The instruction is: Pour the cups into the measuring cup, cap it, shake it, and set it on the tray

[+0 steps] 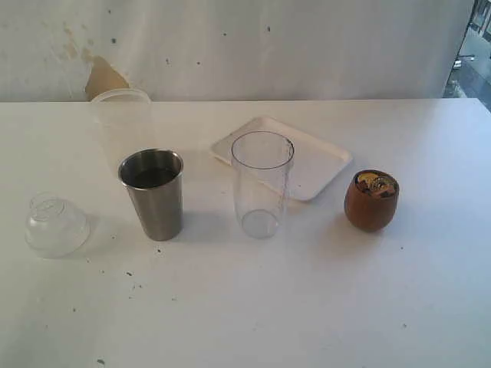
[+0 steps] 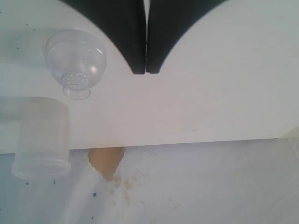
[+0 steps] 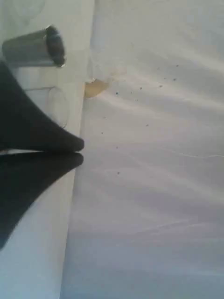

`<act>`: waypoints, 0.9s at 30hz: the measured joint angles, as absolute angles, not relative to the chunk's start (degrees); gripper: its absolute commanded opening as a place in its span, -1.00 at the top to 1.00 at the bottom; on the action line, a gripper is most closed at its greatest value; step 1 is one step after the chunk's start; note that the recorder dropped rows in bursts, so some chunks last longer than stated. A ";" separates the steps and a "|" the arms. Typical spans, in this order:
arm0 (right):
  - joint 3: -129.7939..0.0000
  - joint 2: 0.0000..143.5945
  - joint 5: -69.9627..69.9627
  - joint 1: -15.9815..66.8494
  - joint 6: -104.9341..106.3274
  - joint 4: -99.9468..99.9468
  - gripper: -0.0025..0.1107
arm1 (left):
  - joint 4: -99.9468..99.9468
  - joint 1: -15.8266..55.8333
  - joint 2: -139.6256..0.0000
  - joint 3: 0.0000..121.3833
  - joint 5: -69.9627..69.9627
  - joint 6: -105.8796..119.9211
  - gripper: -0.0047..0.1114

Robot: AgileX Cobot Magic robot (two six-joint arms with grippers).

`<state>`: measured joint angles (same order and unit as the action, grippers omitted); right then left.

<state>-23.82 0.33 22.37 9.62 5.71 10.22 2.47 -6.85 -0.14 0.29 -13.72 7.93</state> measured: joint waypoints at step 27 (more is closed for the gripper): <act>-11.29 0.33 3.50 9.62 1.73 9.78 0.96 | 2.47 -6.85 -0.14 0.29 -13.72 7.93 0.90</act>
<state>-11.29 0.33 3.50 9.62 1.73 9.78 2.47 -6.85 -0.14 0.29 -13.72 7.93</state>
